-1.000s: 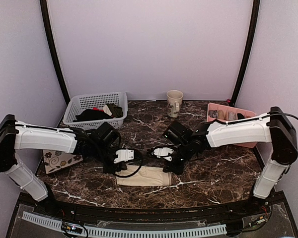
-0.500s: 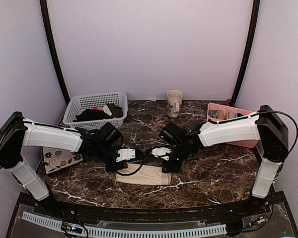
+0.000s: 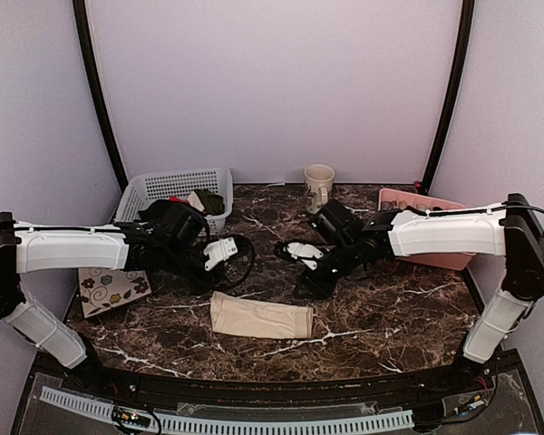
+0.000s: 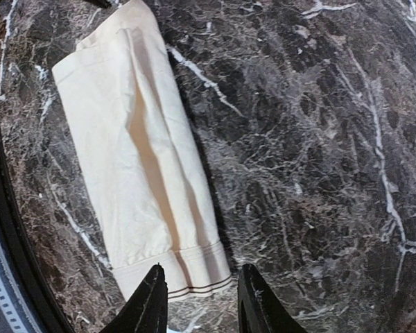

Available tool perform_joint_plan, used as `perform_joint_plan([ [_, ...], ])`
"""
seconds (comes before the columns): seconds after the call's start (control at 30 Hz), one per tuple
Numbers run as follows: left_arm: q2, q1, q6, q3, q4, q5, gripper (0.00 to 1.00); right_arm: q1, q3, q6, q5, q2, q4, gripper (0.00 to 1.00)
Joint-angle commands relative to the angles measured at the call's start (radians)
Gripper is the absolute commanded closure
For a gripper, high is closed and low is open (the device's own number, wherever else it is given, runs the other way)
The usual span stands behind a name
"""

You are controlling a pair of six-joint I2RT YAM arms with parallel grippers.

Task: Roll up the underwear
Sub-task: Fold the underwear at the center of the board, then adjust the underwear at the center of the board.

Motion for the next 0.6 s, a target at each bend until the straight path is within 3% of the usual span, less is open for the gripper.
perform_joint_plan([
  [0.0, -0.117, 0.001, -0.13, -0.022, 0.01, 0.088, 0.6, 0.0, -0.034, 0.061, -0.151, -0.002, 0.039, 0.66],
  [0.27, -0.183, 0.001, -0.252, -0.105, 0.019, 0.185, 0.55, 0.003, -0.037, 0.02, -0.14, 0.079, 0.024, 0.63],
  [0.57, -0.205, 0.001, -0.276, -0.147, 0.037, 0.188, 0.55, 0.003, -0.023, -0.031, -0.123, 0.153, -0.01, 0.74],
])
